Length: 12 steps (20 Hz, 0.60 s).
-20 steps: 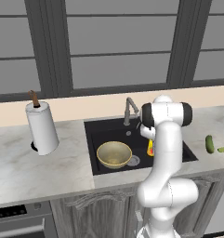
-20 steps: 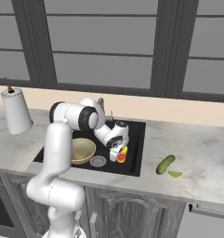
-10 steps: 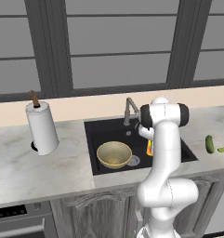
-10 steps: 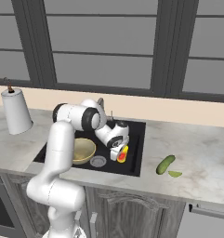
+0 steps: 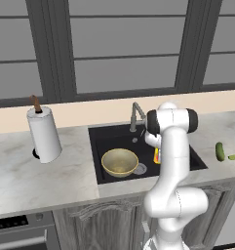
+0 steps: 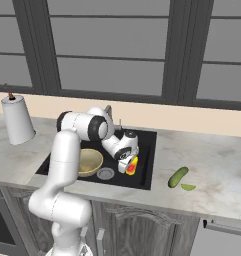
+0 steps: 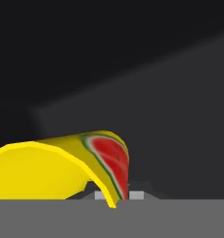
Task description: Remove the lemon wedge and cucumber from the sink. Then move the bowl and cup from the counter to the sink for washing.
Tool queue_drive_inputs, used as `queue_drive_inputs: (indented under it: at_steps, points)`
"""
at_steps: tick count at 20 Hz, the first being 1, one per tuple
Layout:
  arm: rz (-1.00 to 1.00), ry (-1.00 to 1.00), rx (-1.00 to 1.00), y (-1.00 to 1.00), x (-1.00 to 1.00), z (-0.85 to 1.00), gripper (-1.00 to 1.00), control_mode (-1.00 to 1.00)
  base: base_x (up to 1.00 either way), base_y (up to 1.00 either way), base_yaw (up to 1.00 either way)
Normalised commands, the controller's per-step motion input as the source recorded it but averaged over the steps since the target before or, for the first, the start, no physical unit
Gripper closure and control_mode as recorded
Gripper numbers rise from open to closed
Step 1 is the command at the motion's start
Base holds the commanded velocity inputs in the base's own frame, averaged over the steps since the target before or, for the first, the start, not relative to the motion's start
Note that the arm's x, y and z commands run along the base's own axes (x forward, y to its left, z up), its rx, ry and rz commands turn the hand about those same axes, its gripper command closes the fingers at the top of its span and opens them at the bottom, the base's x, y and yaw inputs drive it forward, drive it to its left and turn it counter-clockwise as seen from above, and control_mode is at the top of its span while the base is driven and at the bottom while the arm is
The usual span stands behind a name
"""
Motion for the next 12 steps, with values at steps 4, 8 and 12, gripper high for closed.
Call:
queue_drive_inputs:
  at_steps: [4,8,12]
  points:
    - [-0.04,0.0,0.0,0.0,-0.02,-0.26,-1.0,-1.0,0.0,0.0,0.0]
    - [-0.05,0.0,0.0,0.0,-0.02,-0.09,-1.0,-1.0,0.0,0.0,0.0]
    - [-0.07,0.0,0.0,0.0,-0.02,0.01,-1.0,-1.0,0.0,0.0,0.0]
